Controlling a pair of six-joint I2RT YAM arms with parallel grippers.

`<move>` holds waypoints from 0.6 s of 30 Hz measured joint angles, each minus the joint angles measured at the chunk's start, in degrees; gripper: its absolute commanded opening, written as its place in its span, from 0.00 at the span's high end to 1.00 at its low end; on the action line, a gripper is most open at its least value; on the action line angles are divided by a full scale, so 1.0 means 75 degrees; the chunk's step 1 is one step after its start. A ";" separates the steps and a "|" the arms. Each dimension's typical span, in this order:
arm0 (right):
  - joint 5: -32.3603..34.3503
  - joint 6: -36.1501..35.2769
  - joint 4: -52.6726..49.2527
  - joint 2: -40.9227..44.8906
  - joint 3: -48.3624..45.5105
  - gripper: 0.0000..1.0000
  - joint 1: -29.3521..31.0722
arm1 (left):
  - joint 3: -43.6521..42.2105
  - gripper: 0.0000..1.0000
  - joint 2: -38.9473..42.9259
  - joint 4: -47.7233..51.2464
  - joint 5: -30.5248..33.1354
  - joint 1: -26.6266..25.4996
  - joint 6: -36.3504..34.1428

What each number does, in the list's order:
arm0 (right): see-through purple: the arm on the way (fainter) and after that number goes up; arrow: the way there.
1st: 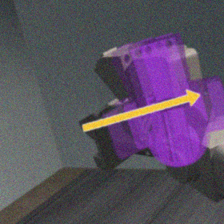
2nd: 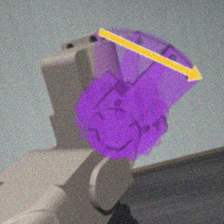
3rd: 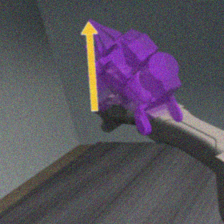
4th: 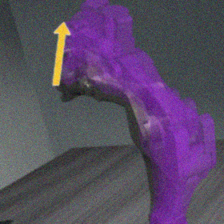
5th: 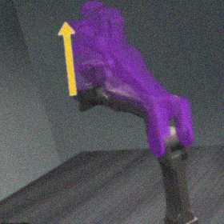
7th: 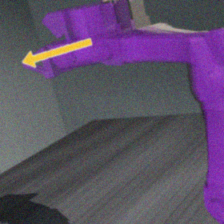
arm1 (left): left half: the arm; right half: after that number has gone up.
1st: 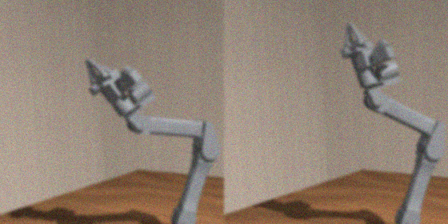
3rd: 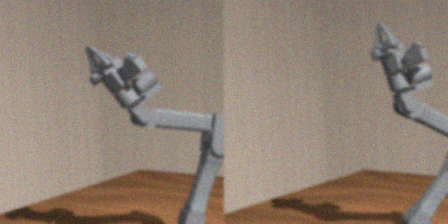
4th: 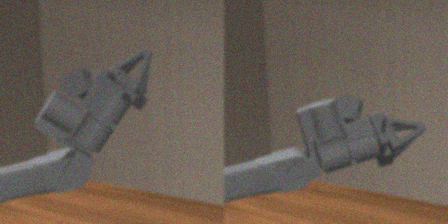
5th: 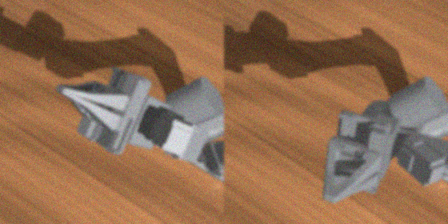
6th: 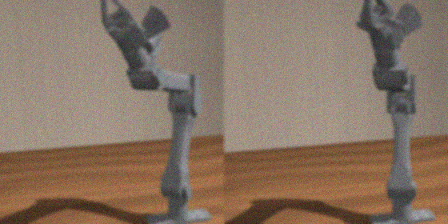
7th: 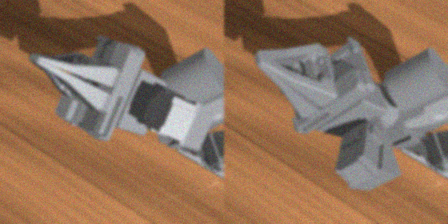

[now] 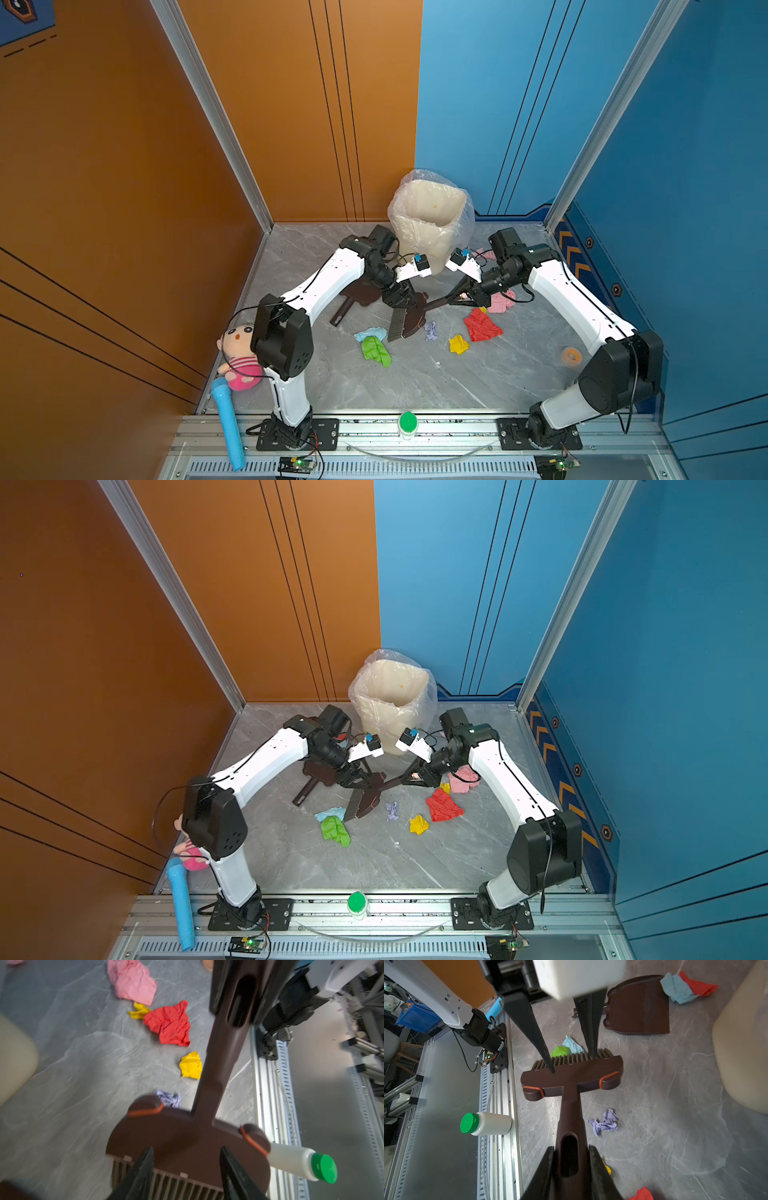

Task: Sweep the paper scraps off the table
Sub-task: 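Open the left gripper and pull the brush away with the right gripper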

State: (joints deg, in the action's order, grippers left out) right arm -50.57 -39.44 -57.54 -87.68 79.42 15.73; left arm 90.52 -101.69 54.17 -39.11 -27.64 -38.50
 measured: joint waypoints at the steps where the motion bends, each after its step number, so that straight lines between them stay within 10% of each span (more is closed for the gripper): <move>1: 0.0044 0.0090 0.0079 0.0064 -0.0032 1.00 -0.0041 | -0.0335 0.02 0.0297 -0.0297 0.0306 0.0117 0.0210; 18: 0.1131 0.2084 0.1352 0.0772 -0.0315 1.00 -0.0073 | -0.3733 0.02 0.2244 -0.3579 0.4782 0.1451 0.4500</move>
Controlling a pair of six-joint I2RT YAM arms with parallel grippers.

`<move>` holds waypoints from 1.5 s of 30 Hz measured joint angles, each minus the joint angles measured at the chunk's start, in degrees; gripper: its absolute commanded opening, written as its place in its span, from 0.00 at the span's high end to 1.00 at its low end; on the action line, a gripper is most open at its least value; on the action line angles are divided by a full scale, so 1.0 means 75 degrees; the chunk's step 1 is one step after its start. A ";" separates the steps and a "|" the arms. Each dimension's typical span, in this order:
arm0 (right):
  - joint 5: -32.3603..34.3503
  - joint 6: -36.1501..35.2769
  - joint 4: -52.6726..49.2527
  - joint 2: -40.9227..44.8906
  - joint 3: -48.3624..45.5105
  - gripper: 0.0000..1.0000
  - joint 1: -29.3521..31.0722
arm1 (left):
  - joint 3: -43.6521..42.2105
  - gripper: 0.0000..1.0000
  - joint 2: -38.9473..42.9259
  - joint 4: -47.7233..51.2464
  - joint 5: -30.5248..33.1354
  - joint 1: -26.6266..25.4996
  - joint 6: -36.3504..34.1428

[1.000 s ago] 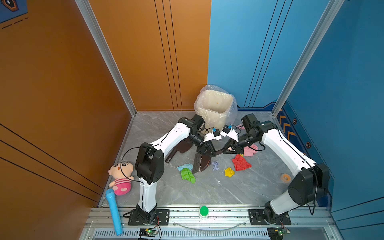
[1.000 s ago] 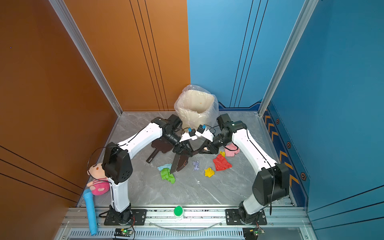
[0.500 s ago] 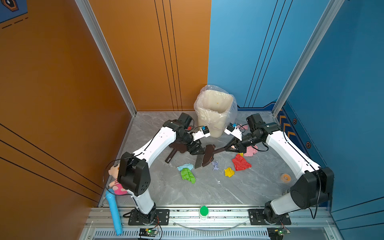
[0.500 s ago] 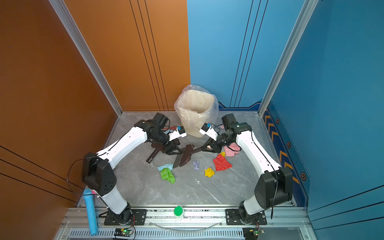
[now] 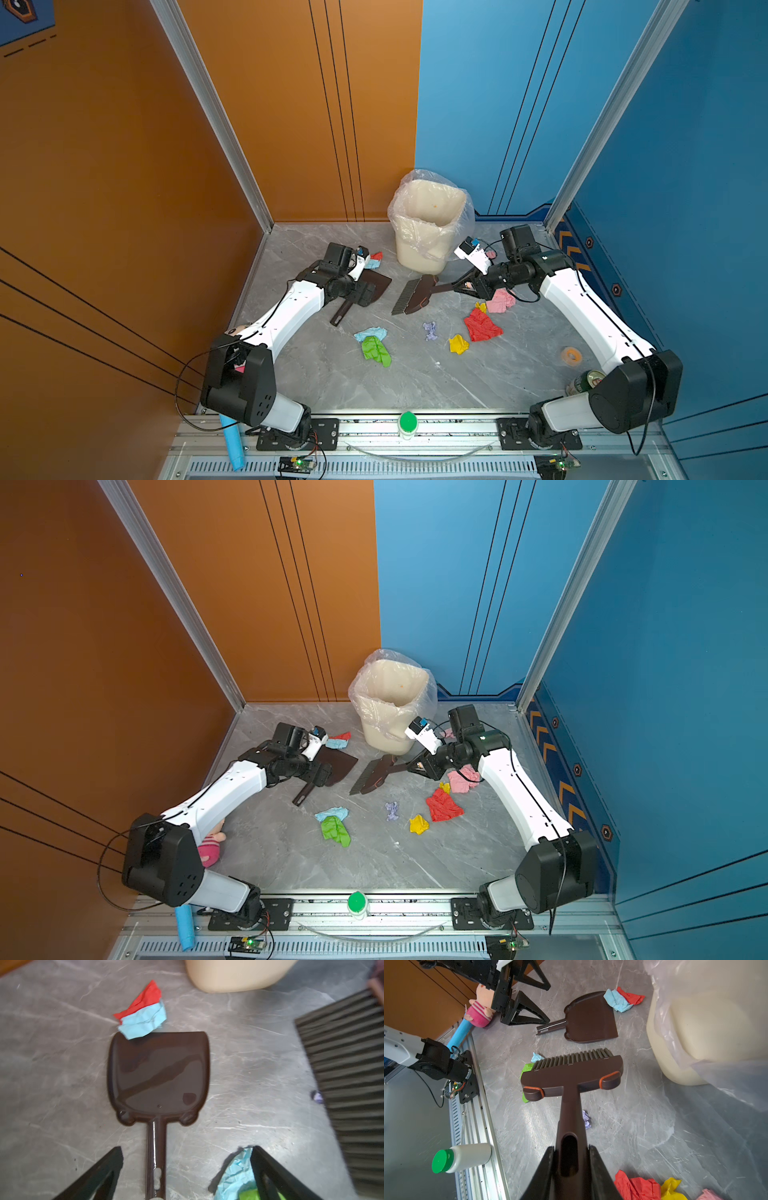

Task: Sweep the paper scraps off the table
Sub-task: 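Open the left gripper and pull the brush away with the right gripper, then grasp the brown dustpan handle with the left gripper while the right holds the brush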

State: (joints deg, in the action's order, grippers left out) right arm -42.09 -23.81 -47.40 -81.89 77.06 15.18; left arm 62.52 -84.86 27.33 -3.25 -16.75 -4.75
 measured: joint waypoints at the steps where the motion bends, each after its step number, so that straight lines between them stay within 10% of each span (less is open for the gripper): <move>1: 0.0085 0.0128 0.0052 0.0038 0.0000 1.00 0.0032 | -0.0102 0.02 0.0000 -0.0029 0.0137 0.0082 0.0224; 15: 0.1256 0.1341 0.0644 0.0201 -0.0452 1.00 0.0670 | -0.0720 0.02 -0.0828 -0.0201 0.0912 0.0530 0.2148; 35: 0.1883 0.2162 0.1437 0.1008 -0.1072 1.00 0.0985 | -0.0271 0.00 -0.2162 -0.0364 0.0784 0.0373 0.2235; 45: 0.1883 0.2162 0.1475 0.1035 -0.1122 1.00 0.0982 | 0.0105 0.20 -0.2509 -0.0154 0.0571 0.0323 0.2028</move>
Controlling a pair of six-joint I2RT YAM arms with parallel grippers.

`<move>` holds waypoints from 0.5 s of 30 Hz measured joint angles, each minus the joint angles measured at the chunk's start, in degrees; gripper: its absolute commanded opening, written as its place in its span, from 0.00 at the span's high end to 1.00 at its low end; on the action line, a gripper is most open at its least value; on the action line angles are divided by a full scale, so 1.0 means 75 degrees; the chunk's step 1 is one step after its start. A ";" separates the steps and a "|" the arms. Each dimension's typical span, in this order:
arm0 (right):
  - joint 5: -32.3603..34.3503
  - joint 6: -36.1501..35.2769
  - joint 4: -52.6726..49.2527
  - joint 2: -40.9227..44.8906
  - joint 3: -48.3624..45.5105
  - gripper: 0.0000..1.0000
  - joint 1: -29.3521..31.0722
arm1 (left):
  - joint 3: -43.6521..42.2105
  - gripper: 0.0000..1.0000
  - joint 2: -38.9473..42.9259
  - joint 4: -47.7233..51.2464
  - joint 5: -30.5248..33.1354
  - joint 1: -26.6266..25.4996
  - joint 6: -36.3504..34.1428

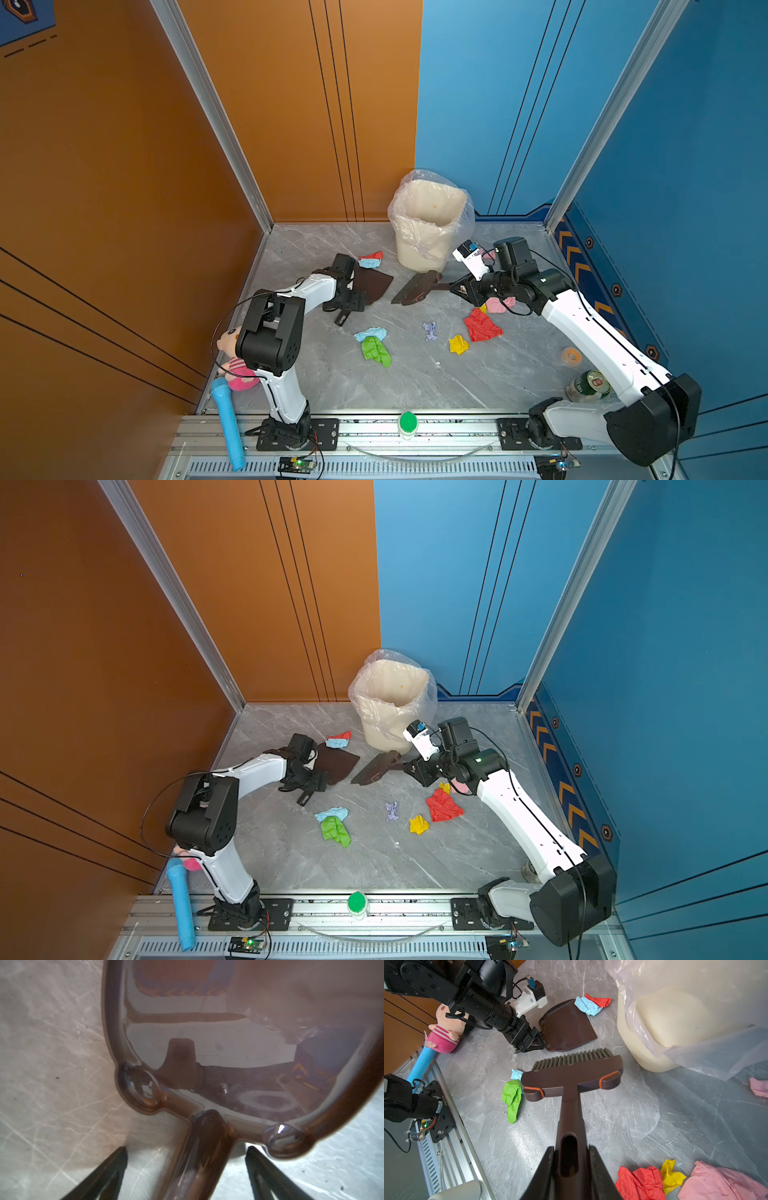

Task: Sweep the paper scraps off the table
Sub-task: 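Grasp the brown dustpan handle with the left gripper while the right holds the brush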

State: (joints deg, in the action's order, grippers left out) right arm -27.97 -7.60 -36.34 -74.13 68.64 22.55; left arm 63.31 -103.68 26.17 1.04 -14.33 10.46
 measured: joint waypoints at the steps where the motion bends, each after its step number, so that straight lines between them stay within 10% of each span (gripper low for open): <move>1: 0.0000 0.0000 0.0000 0.0000 -0.0006 1.00 0.0000 | 0.0000 0.22 0.0000 0.0003 -0.0015 0.0000 -0.0029; 15: -0.0032 0.0015 0.0125 0.0137 -0.0216 1.00 -0.0029 | -0.0023 0.35 0.0015 0.0026 -0.0082 -0.0411 -0.0067</move>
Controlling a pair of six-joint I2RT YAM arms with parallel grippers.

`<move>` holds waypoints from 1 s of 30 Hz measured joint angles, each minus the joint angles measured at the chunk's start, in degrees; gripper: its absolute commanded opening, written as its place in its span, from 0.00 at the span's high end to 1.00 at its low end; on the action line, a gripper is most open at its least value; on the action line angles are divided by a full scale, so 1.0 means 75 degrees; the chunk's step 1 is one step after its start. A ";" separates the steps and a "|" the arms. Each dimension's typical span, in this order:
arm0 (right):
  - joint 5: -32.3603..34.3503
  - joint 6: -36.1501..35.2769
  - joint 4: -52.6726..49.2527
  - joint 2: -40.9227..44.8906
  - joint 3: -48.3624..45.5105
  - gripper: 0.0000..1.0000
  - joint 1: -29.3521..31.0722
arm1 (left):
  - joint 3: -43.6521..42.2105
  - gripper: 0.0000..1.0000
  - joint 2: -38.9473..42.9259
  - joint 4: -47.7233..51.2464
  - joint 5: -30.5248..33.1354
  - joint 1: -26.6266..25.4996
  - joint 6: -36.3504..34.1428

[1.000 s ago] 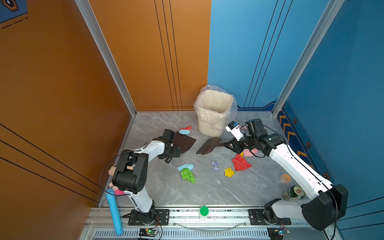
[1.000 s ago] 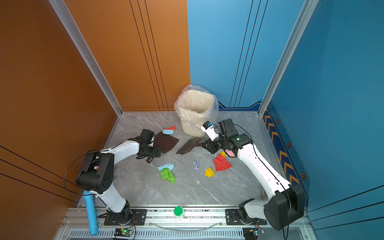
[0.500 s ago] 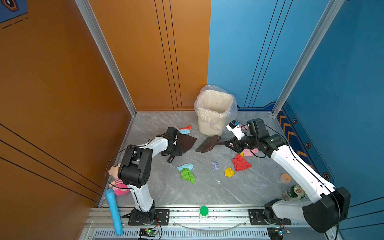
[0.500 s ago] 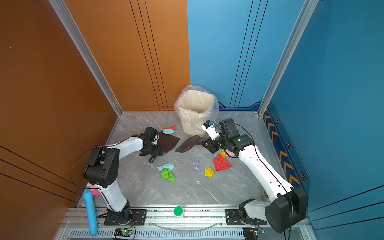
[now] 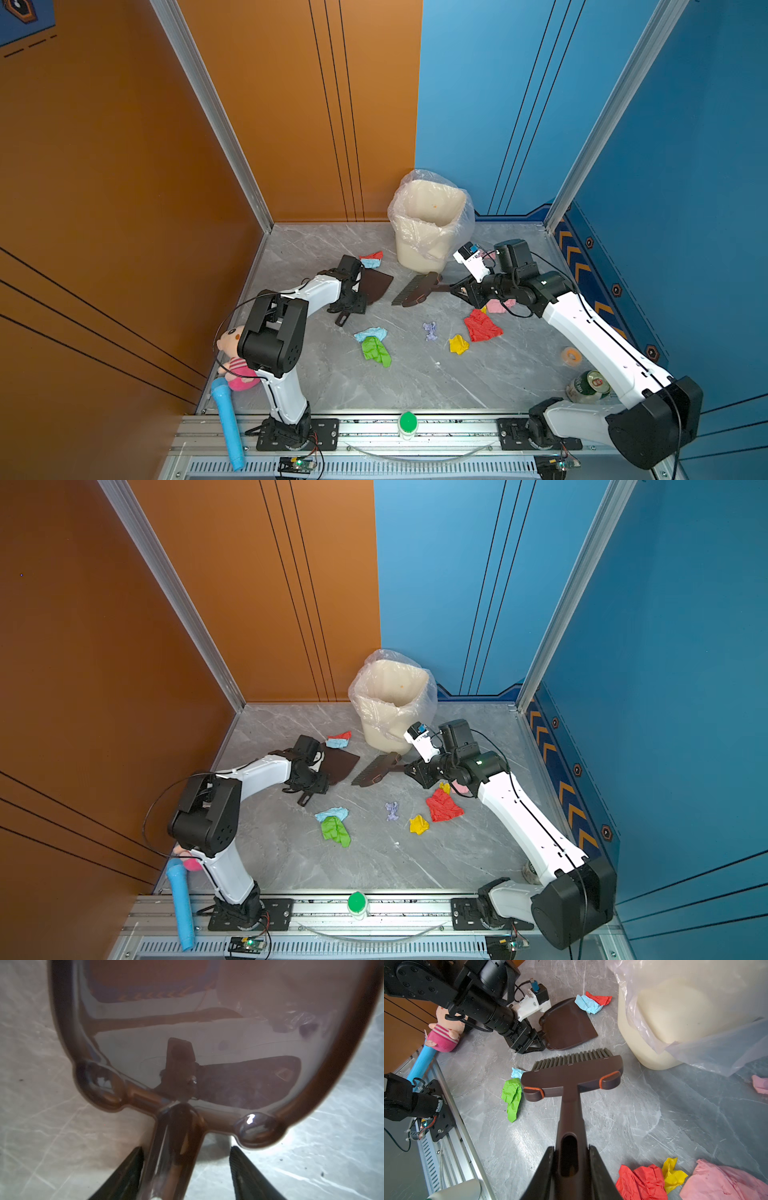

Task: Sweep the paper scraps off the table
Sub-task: 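Grasp the brown dustpan handle with the left gripper while the right holds the brush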

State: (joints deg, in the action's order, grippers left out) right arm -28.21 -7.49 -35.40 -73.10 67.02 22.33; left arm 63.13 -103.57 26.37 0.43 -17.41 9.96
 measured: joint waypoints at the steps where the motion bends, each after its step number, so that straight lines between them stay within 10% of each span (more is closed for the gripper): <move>1: 0.0000 0.0012 0.0015 0.0003 -0.0009 1.00 -0.0006 | -0.0006 0.36 0.0003 0.0000 0.0000 -0.0026 -0.0003; 30: -0.0006 0.0187 0.0221 0.0006 -0.0070 1.00 -0.0017 | 0.0000 0.86 -0.0020 0.0105 0.0434 -0.0513 0.0227</move>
State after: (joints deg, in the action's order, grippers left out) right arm -28.25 -6.09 -33.74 -73.06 66.50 22.20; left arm 63.13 -103.72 27.16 3.68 -21.26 11.66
